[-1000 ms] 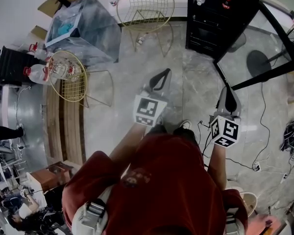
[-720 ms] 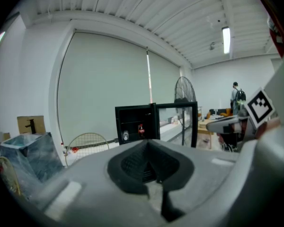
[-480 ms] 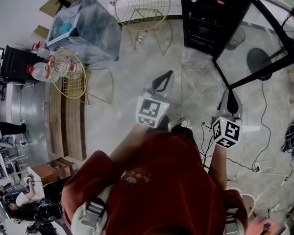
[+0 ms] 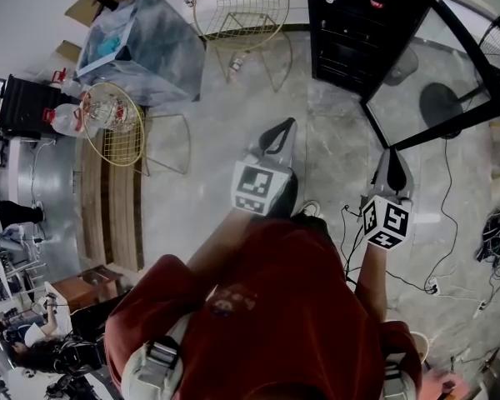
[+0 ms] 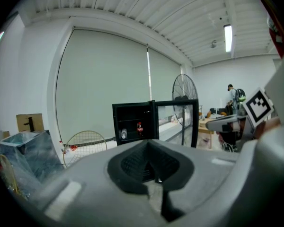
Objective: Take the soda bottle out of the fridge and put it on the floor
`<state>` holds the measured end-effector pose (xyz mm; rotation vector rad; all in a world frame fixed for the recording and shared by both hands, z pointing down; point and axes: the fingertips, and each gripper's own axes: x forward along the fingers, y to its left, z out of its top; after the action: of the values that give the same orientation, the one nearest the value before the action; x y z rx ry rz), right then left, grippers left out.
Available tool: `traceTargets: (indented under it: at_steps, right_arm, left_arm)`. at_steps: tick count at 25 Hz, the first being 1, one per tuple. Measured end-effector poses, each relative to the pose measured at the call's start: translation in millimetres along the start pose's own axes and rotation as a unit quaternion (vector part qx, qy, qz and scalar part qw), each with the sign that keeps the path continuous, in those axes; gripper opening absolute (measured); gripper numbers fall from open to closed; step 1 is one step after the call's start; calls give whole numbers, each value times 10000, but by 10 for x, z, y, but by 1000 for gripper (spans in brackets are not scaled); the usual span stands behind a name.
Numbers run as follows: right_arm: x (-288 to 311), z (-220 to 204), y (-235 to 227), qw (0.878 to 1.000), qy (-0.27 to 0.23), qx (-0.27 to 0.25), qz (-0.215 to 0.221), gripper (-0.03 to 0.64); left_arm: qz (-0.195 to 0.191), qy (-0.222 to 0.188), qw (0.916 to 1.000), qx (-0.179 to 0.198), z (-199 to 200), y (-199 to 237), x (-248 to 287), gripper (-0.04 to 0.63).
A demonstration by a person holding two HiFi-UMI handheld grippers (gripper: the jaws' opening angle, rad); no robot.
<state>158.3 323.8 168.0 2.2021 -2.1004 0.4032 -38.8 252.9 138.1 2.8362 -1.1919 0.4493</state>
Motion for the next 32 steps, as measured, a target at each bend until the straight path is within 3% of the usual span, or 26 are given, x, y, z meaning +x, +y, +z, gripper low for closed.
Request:
traceTargets:
  at_steps: [14,32]
  right_arm:
    - [744,166,75,9999,37,-105,92,2]
    - [2399,586,360,9986,373,-288,-228,2]
  left_arm:
    - [28,-30,9999,-167,13,519,530,0]
    - [-324,26,9989,-324,210,1990,1769,0]
